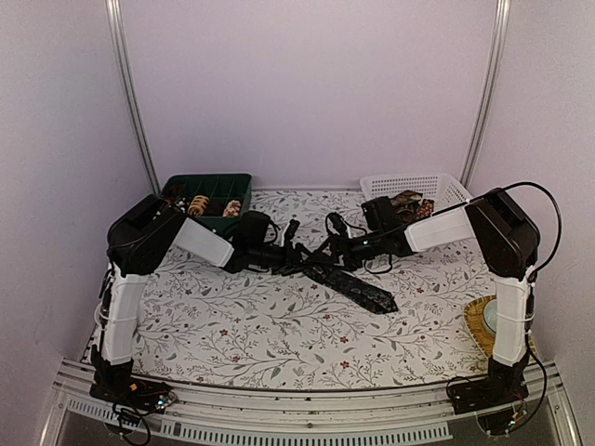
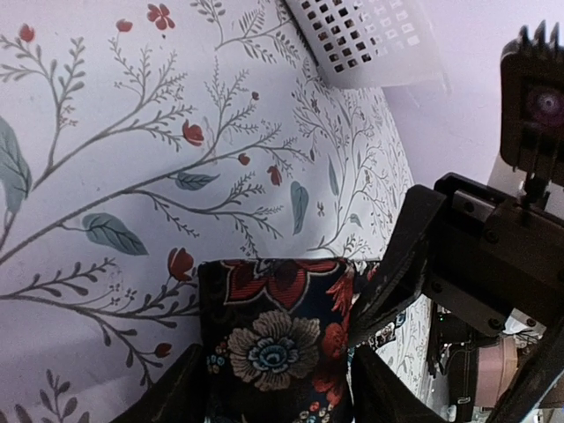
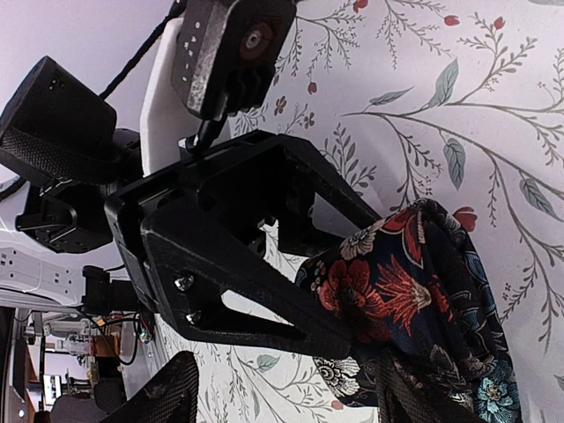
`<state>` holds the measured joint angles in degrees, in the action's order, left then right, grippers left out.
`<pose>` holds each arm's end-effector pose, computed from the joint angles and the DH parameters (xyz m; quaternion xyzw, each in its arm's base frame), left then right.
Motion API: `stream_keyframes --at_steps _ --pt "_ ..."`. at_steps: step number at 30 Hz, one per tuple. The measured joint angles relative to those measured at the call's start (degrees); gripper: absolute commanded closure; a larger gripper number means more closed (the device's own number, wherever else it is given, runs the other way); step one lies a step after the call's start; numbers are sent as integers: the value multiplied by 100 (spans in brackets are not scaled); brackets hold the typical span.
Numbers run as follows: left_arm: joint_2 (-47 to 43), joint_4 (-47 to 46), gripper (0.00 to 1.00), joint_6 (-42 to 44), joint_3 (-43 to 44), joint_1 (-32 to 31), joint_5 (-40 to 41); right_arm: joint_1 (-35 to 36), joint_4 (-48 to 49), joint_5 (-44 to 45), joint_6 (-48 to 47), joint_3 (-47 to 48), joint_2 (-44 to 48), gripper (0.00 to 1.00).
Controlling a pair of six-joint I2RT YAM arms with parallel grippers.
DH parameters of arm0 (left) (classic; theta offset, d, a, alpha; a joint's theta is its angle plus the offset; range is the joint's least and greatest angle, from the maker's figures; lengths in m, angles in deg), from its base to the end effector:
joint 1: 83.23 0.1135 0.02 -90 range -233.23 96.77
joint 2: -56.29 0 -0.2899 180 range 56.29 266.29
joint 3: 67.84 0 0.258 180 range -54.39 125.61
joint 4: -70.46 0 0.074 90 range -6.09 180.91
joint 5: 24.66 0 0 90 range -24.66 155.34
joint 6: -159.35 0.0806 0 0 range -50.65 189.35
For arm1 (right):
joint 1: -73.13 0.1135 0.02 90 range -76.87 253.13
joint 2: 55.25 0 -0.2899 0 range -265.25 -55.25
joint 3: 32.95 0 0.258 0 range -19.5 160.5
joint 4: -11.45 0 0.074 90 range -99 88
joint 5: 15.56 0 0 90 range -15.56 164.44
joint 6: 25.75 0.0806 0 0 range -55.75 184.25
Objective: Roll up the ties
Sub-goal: Roll the tie at the center of the board.
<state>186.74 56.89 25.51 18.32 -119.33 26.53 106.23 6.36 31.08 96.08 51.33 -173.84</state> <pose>0.3826 -0.3415 0.0841 0.1086 0.8290 -0.5210 0.1720 0.3671 0.3054 0.1385 -0.1672 0.8383 0.4950 0.1558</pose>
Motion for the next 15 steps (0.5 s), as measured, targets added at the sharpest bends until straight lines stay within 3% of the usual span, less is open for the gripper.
stream_keyframes --at_steps 9,15 --pt "70 234 56 -205 140 0 90 -15 -2 4 -9 -2 0 33" --pt "83 197 38 -431 201 0 96 -17 -7 15 -17 -4 0 33"
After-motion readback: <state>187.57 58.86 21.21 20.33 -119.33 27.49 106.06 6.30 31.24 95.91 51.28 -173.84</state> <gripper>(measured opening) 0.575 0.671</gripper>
